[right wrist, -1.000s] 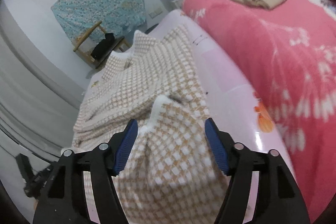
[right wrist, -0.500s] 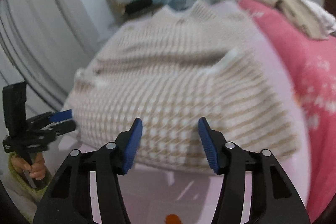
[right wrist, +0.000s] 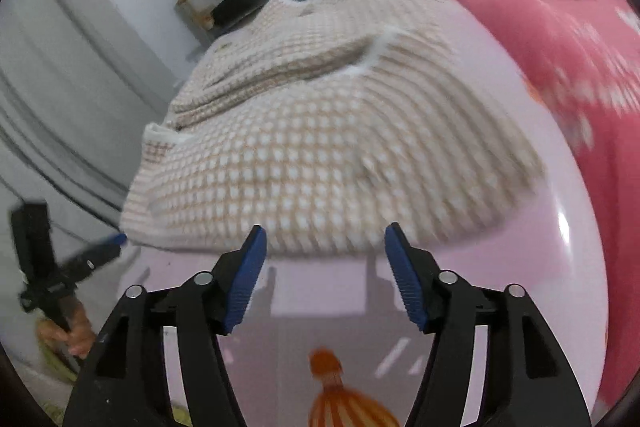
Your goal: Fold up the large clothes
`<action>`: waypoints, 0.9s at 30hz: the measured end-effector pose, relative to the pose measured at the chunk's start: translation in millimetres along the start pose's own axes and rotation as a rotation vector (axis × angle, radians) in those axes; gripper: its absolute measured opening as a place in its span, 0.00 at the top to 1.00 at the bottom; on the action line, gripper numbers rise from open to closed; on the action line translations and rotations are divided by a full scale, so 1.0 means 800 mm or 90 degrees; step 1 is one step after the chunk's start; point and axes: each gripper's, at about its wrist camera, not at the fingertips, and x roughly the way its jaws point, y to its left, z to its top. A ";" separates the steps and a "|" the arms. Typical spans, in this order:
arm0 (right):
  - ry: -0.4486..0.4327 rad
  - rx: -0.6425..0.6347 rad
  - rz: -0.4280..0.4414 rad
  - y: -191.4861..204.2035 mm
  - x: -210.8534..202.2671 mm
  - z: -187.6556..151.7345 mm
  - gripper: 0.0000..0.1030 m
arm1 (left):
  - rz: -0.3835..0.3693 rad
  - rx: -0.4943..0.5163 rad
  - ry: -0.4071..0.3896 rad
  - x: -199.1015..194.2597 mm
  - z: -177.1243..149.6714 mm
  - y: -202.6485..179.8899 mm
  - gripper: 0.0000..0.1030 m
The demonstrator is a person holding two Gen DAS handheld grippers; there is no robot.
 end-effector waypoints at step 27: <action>-0.128 0.253 -0.065 -0.071 0.032 0.018 0.69 | 0.121 -0.268 -0.155 0.016 0.011 0.084 0.74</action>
